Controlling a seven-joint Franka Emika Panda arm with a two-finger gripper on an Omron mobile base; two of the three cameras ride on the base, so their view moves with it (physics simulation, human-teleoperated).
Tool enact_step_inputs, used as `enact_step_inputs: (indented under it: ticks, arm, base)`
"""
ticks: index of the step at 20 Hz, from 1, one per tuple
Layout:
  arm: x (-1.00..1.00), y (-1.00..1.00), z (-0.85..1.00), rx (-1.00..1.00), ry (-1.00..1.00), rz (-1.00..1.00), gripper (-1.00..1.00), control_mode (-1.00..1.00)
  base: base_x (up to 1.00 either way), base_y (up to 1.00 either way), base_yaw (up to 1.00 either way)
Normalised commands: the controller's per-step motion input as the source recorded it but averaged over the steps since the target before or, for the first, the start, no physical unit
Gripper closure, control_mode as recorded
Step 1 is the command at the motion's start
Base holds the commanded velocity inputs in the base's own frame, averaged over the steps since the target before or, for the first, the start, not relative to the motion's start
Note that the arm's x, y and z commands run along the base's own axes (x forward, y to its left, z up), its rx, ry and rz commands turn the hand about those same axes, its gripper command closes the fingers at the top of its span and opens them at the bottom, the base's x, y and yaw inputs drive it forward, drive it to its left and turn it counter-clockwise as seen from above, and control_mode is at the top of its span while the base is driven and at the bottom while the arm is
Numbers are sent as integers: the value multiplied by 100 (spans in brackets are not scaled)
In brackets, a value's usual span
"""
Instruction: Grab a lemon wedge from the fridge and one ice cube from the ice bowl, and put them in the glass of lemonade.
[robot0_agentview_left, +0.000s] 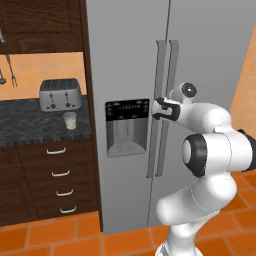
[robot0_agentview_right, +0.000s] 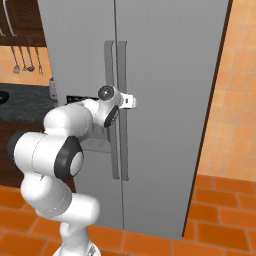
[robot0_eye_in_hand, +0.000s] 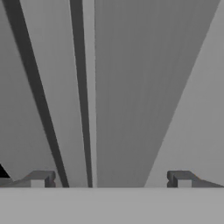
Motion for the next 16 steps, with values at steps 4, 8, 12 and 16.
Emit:
enact_step_inputs:
  ticks: [4,8,12,16]
  arm:
    - [40,-48,22,0,10,-3,-100,-100]
    - [24,-56,13,3,5,-5,-100,-100]
    - [-40,-41,-2,5,-20,-2,-100,-100]
    - [-3,-26,9,0,-15,0,-100,-100]
  base:
    - [0,0,0]
    - [0,0,0]
    - [0,0,0]
    - [0,0,0]
